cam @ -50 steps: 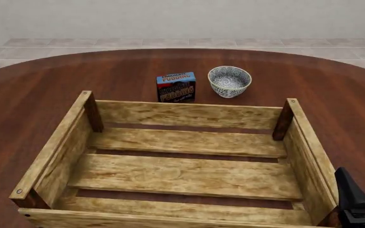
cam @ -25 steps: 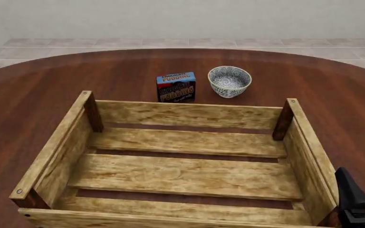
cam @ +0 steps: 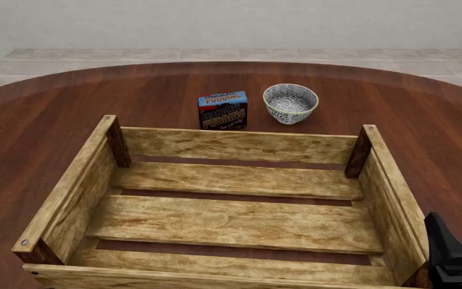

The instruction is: Pick up the salad dressing and put it in the tray.

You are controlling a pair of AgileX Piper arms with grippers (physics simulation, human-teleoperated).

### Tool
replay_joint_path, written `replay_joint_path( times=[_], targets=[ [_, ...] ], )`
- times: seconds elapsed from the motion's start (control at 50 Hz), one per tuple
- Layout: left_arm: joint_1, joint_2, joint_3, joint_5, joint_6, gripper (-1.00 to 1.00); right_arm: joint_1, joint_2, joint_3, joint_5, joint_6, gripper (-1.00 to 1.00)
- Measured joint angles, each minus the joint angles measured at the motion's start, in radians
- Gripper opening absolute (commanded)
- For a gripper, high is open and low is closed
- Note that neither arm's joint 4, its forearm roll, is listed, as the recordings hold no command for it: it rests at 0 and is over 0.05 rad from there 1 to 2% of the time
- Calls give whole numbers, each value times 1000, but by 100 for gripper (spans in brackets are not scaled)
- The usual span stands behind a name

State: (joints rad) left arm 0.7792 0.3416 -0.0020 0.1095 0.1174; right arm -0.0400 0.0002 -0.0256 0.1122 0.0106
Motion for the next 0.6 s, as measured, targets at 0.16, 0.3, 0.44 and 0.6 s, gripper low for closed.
replay_joint_path(
  times=[0.16,0.3,0.44,0.6],
  targets=[
    [4,12,1,5,2,100,0,0,1,0,0,100],
    [7,24,2,6,4,100,-1,0,1,-1,0,100],
    [6,57,-1,-19,-11,-100,-1,0,1,-1,0,100],
    [4,60,1,-24,-18,-100,-1,0,2,-2,0,100]
  ],
)
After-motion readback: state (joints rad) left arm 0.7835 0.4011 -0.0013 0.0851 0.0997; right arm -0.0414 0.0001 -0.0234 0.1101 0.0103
